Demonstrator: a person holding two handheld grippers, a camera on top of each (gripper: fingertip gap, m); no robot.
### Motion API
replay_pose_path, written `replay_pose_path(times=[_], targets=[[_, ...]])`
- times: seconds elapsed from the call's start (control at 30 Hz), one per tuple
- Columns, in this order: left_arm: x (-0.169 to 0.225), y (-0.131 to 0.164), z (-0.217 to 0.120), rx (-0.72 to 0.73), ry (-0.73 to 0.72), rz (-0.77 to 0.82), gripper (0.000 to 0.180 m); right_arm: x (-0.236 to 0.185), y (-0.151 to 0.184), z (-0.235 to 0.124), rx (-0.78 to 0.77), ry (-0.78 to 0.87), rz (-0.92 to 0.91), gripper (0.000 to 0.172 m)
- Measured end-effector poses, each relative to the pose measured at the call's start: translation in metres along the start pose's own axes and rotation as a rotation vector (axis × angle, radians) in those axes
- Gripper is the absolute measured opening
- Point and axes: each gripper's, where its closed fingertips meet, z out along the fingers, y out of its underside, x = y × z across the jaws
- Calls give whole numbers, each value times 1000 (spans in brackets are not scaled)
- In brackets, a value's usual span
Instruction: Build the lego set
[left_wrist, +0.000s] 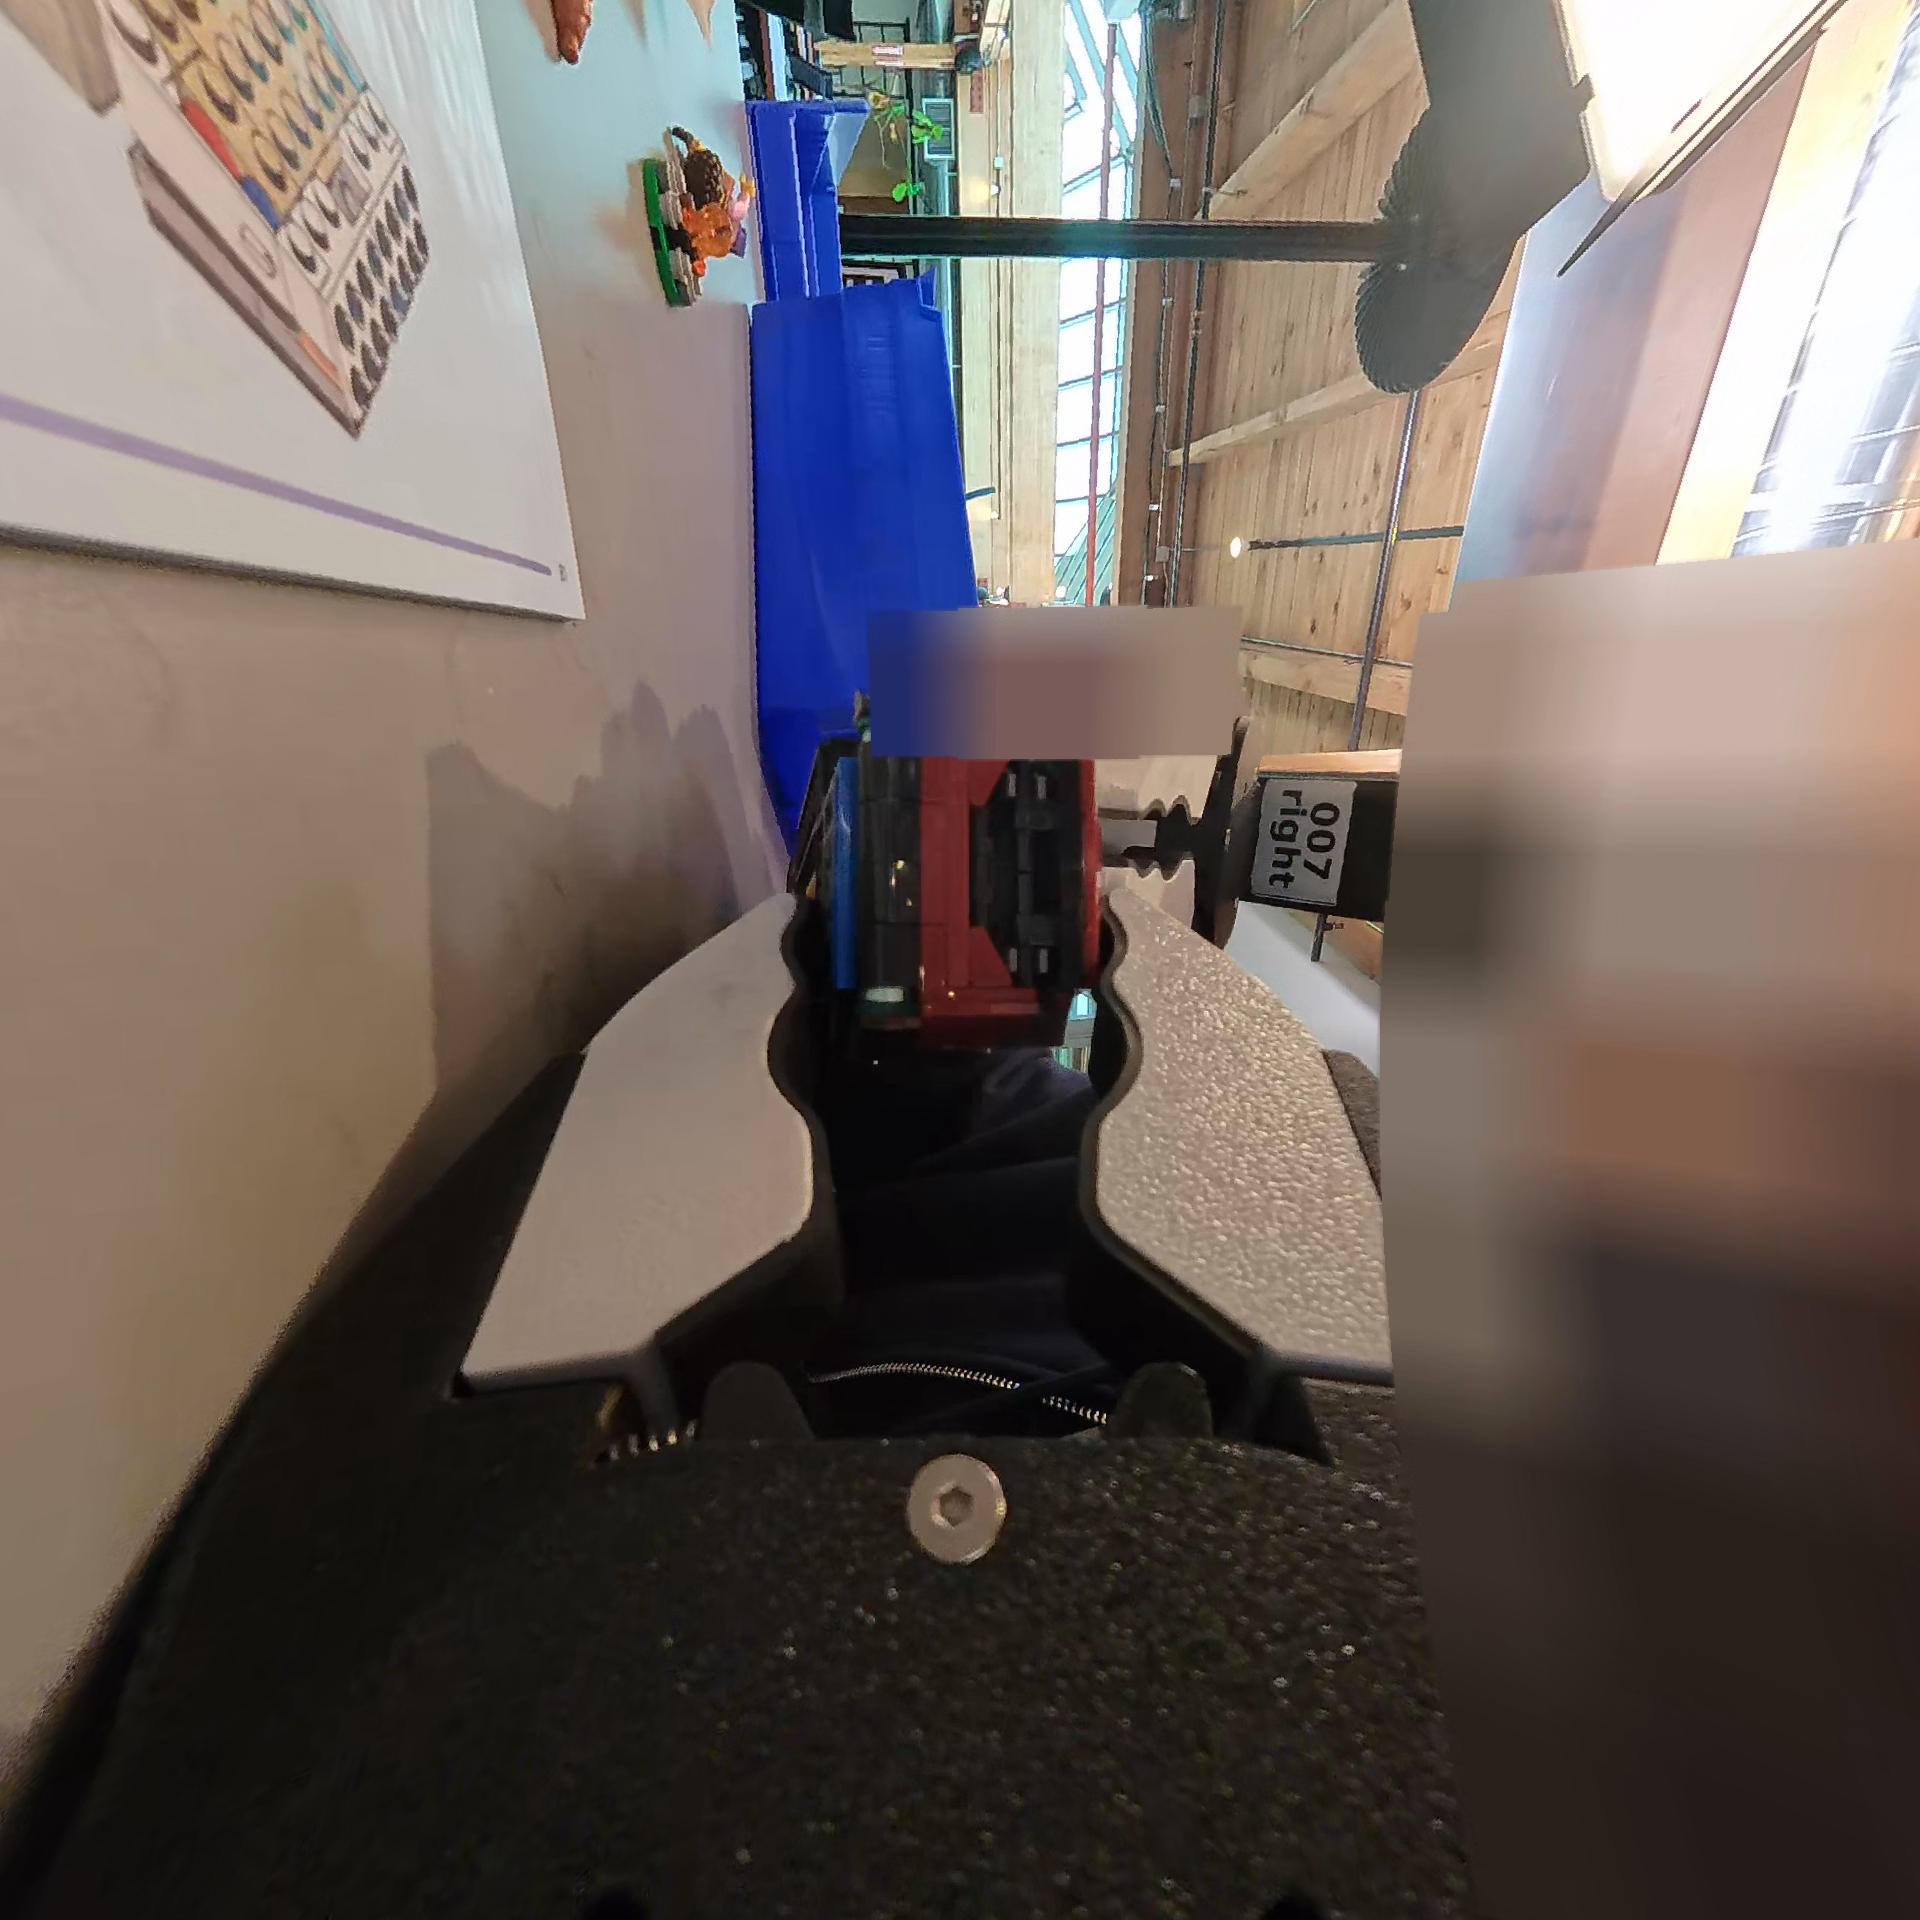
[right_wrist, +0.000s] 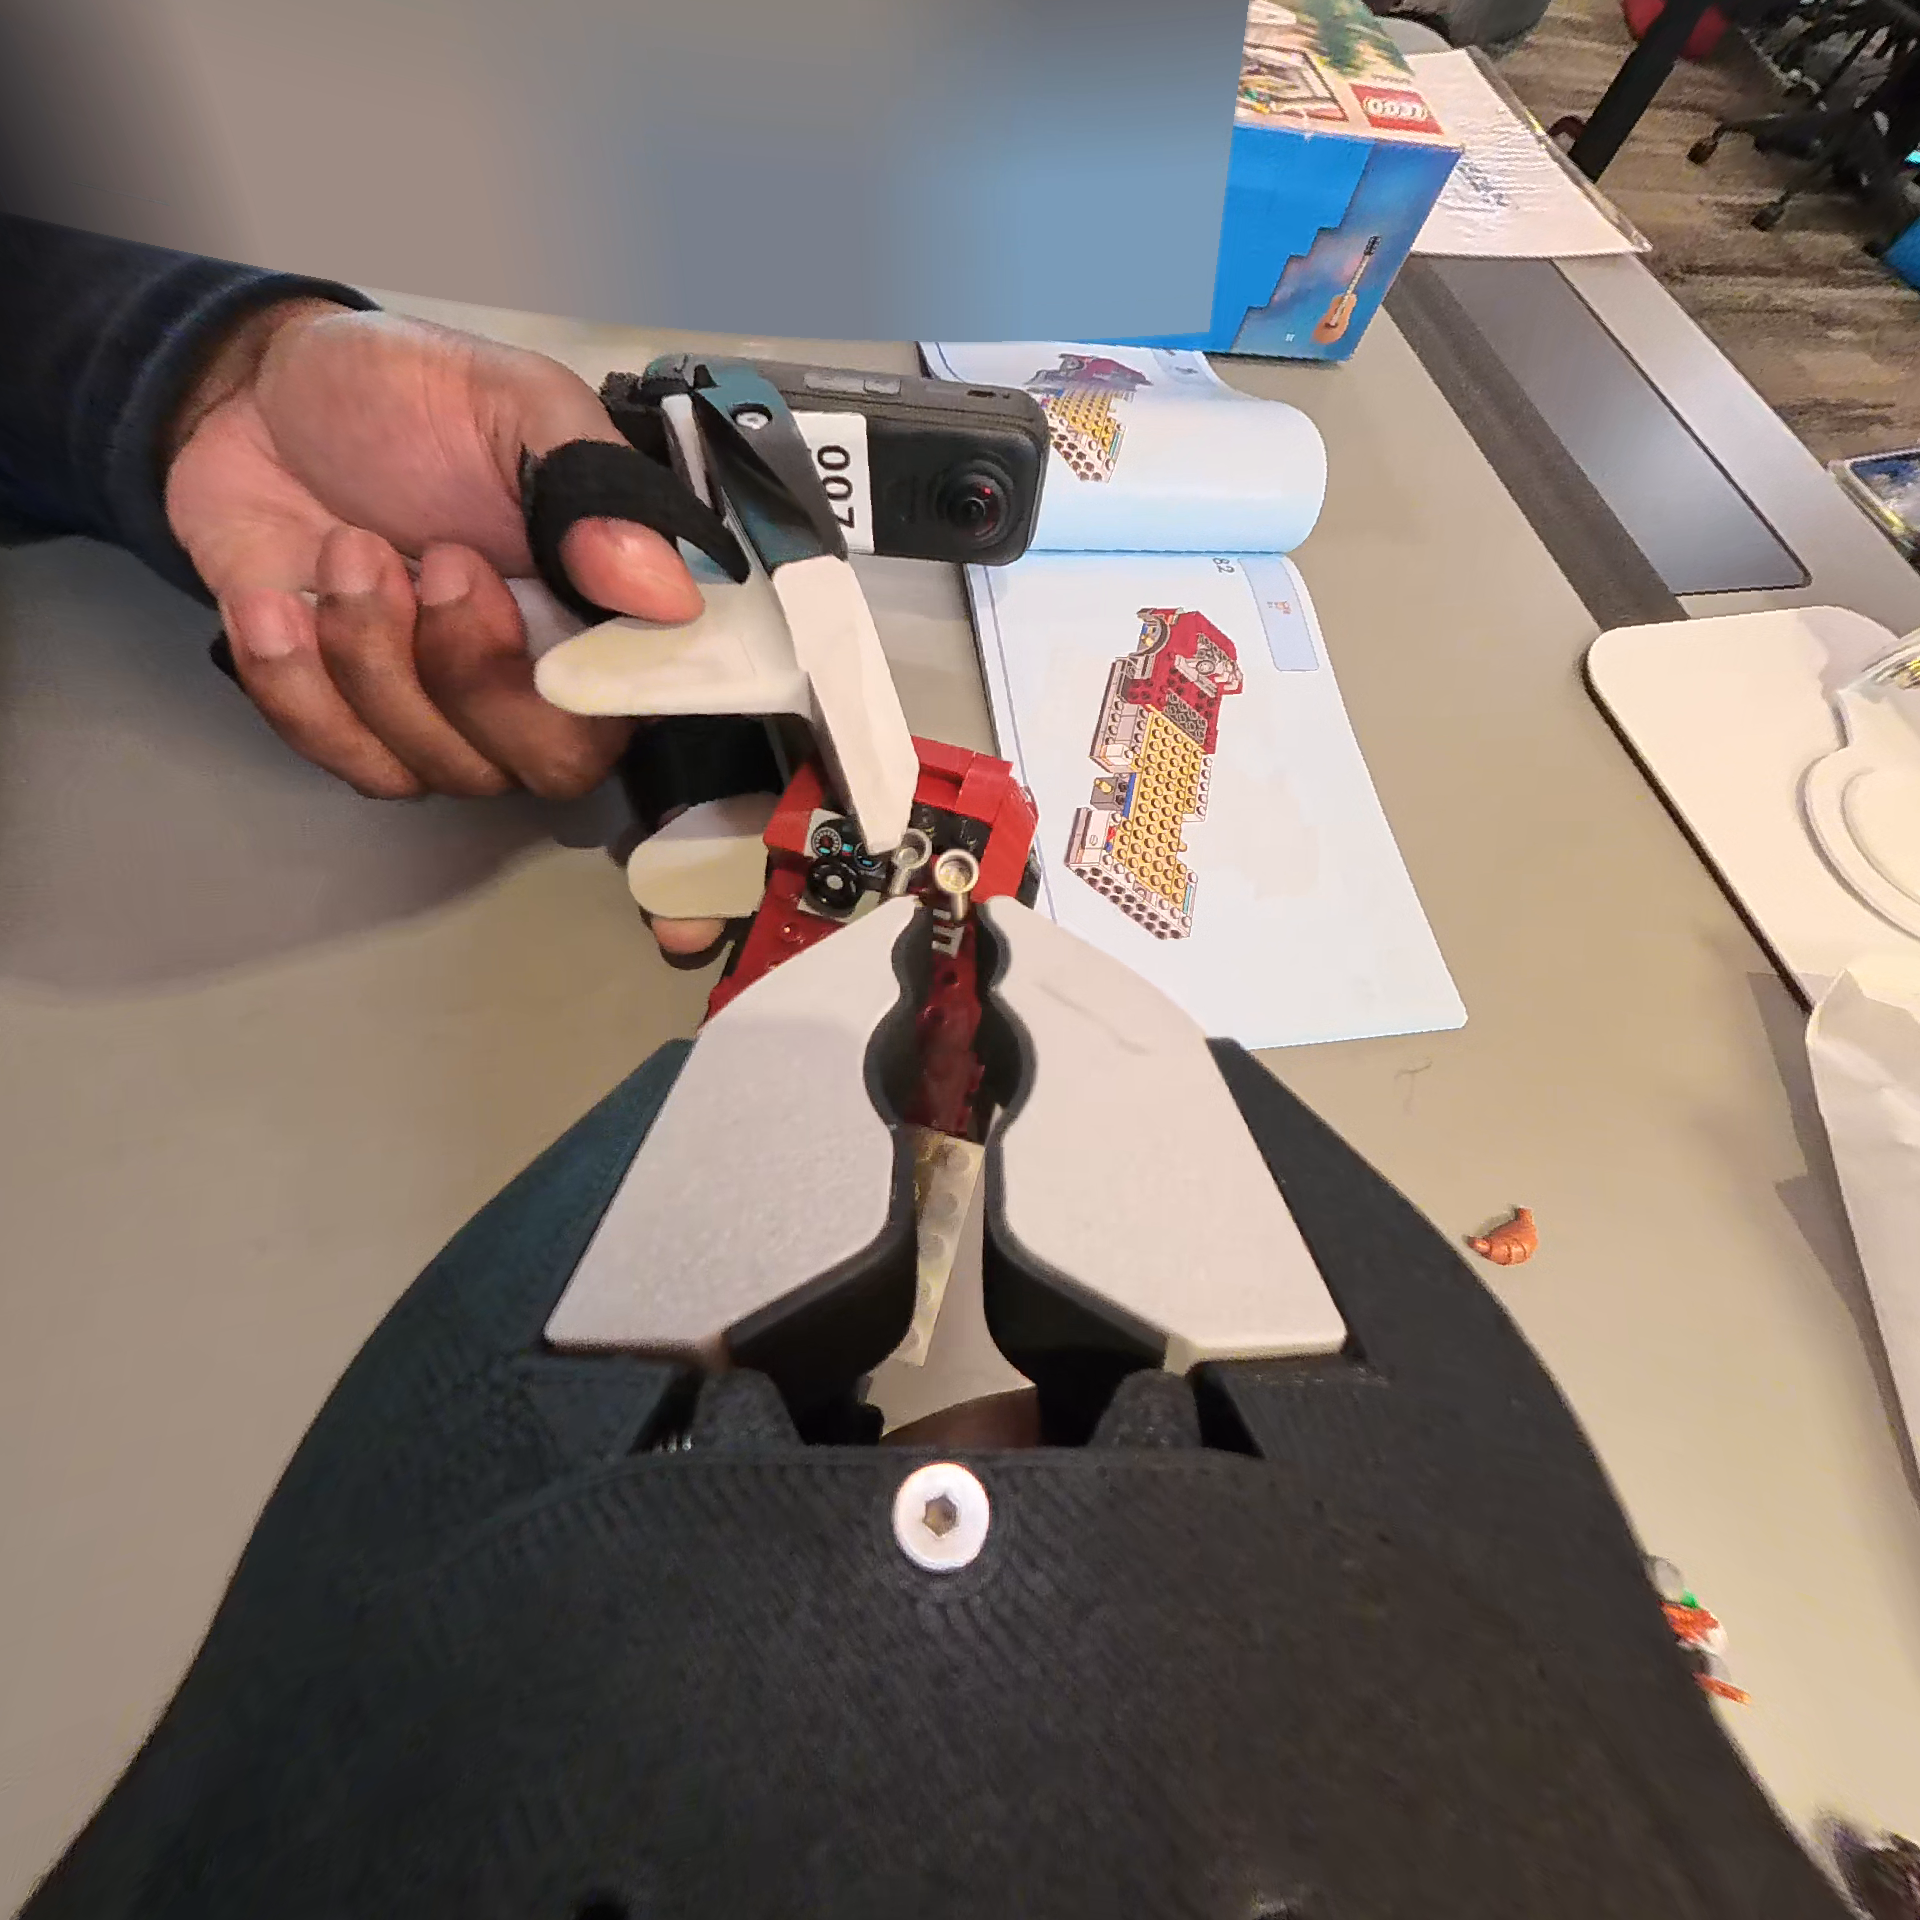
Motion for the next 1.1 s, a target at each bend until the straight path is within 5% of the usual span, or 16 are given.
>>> replay_pose_path(times=[0.23,0.43,1.1], targets=[[0,1,1,-4,0,-1,50,0,-7,-8,61,-15,-37,9],[0,2,1,-11,-2,1,49,-12,-13,-14,106,-8,-256,8],[-1,4,2,-17,-13,6,49,-11,-1,-4,-30,178,-695,26]])
